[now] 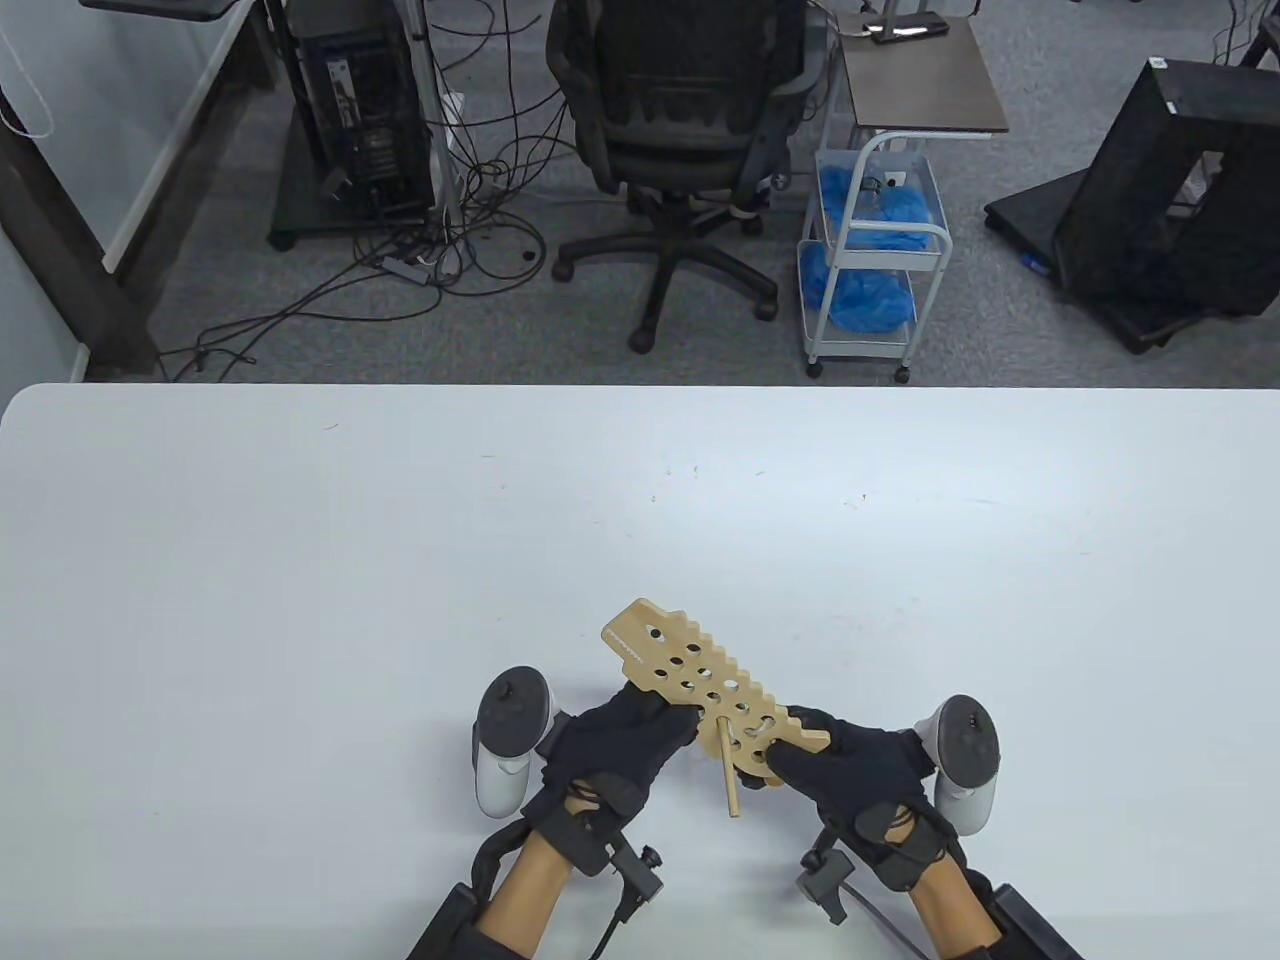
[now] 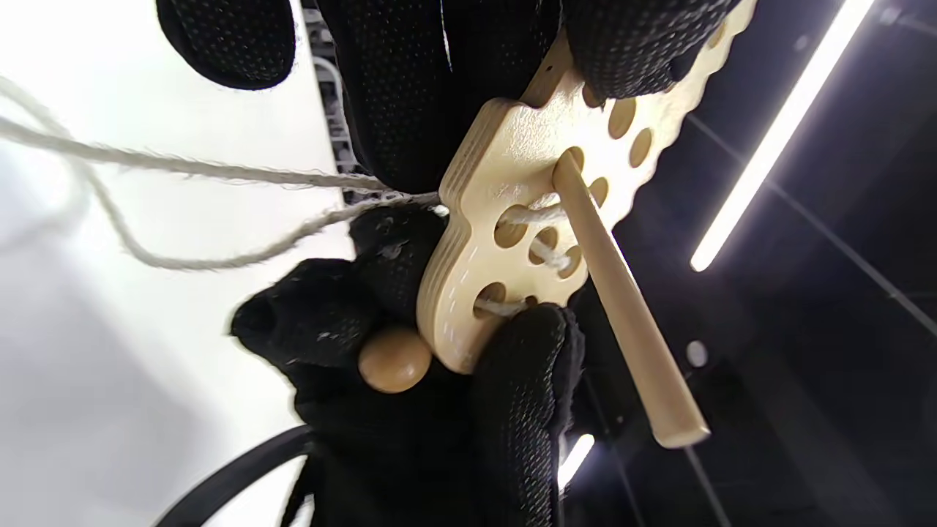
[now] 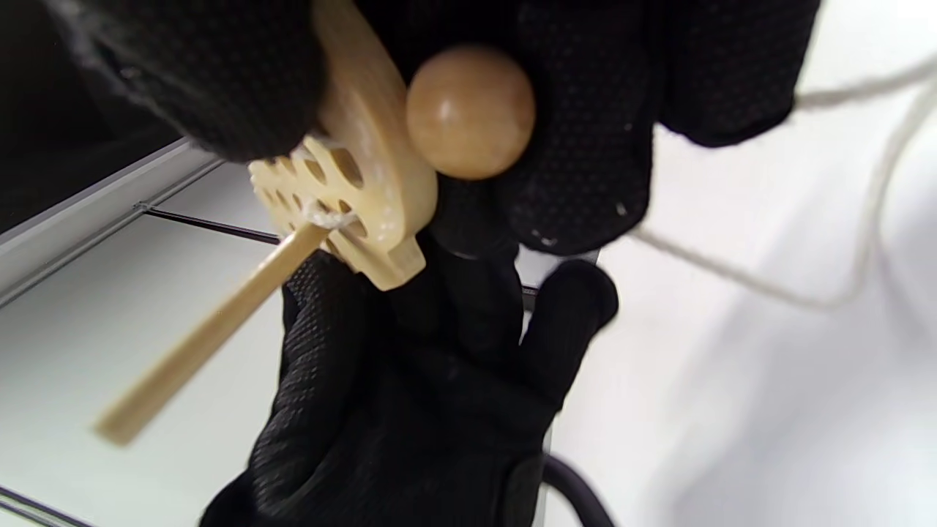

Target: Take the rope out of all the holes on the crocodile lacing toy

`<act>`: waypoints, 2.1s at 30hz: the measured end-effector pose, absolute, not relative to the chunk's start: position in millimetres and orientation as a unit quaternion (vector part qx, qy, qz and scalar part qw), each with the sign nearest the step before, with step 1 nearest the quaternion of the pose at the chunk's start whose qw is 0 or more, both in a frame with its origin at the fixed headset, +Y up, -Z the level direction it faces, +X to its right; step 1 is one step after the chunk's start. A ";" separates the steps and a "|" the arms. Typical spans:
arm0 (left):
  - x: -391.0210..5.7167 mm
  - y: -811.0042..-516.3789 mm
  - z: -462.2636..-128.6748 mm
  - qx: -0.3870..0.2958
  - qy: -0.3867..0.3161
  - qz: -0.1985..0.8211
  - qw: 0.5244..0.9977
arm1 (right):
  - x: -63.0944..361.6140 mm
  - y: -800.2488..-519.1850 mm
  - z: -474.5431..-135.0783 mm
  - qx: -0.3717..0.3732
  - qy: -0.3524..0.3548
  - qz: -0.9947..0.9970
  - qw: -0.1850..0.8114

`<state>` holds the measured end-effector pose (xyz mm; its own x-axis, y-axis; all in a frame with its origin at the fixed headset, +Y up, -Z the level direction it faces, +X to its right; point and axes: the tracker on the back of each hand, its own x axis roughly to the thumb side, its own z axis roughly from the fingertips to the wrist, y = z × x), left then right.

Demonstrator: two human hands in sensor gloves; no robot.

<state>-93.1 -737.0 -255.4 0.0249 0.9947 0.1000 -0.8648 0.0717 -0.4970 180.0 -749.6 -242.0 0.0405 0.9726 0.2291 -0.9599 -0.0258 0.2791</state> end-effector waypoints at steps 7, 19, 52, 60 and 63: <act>-90.7 -738.8 -253.5 -0.156 -0.203 0.626 0.737 | 182.6 -746.2 -240.1 0.170 -0.017 0.717 0.676; -82.2 -735.2 -249.9 -0.139 -0.206 0.522 0.816 | 186.5 -750.7 -240.7 0.143 -0.021 0.708 0.692; -163.1 -717.5 -262.1 0.076 -0.045 0.433 0.897 | 266.5 -773.2 -252.4 -0.070 -0.088 0.639 0.761; -192.9 -721.4 -263.6 0.107 0.017 0.461 0.881 | 279.6 -778.2 -252.0 -0.103 -0.098 0.606 0.783; -201.8 -724.4 -263.7 0.110 0.039 0.472 0.874 | 283.7 -779.2 -251.7 -0.107 -0.102 0.587 0.796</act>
